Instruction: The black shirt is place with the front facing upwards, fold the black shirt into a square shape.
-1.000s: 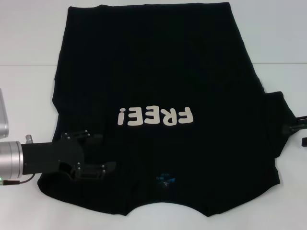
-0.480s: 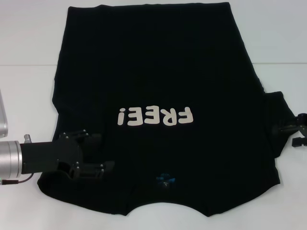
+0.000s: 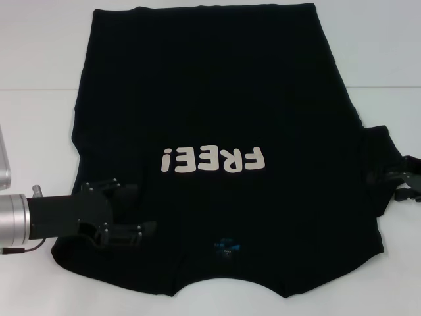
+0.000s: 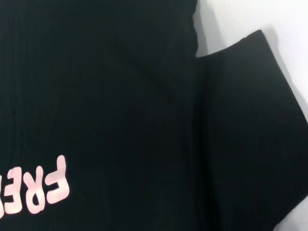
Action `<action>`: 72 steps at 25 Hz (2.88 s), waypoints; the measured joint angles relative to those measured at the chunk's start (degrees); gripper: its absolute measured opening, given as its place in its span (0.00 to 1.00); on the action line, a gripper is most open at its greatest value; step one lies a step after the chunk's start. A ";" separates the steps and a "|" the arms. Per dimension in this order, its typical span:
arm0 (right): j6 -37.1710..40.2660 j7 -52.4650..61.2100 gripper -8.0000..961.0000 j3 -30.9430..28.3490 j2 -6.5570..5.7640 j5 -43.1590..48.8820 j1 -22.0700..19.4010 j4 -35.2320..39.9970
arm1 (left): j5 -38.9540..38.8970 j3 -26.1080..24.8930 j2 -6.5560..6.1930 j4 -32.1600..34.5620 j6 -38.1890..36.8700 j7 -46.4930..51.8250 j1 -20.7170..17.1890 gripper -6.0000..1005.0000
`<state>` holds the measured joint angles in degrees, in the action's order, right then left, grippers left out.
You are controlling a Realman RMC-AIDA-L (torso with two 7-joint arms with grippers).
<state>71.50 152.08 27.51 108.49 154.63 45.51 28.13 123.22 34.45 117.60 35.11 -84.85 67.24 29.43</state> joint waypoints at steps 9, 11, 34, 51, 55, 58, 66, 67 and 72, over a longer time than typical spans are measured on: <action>-0.48 0.18 0.87 0.27 0.40 -0.04 0.45 -0.10 | 0.00 0.00 0.00 -0.22 0.68 0.00 0.08 0.88; -0.48 0.20 0.87 0.44 0.41 -0.04 0.53 -0.10 | 0.00 0.00 0.00 -0.22 0.68 0.00 0.10 0.88; -2.39 2.46 0.39 3.66 0.31 0.42 0.81 -0.03 | 0.00 0.00 0.00 0.01 0.76 0.09 0.27 0.88; -1.93 2.47 0.03 4.39 0.32 0.38 1.28 0.62 | 0.00 -0.05 0.00 -0.10 1.21 0.09 0.21 0.88; -1.20 2.24 0.03 4.03 -0.04 0.01 0.57 2.05 | 0.00 -0.08 -0.01 -0.10 1.26 0.09 0.19 0.88; -0.14 2.14 0.03 3.69 -0.16 -0.42 -0.39 4.02 | 0.00 -0.21 -0.08 -0.08 1.40 0.36 0.18 0.88; 3.37 0.44 0.03 3.69 -0.86 -6.36 -2.90 9.78 | 0.00 -0.29 -0.09 -0.07 2.32 1.55 0.03 0.88; 3.72 0.15 0.03 3.80 -0.94 -7.04 -3.07 10.35 | 0.00 -0.36 -0.09 -0.07 2.35 1.55 0.01 0.88; 5.16 -1.70 0.03 4.20 -0.98 -7.65 -2.38 11.66 | -0.02 -0.43 -0.09 -0.25 2.54 1.57 0.04 0.88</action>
<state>76.65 150.39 31.71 107.51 146.98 43.13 39.80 123.20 34.02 117.51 34.86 -82.31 68.80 29.47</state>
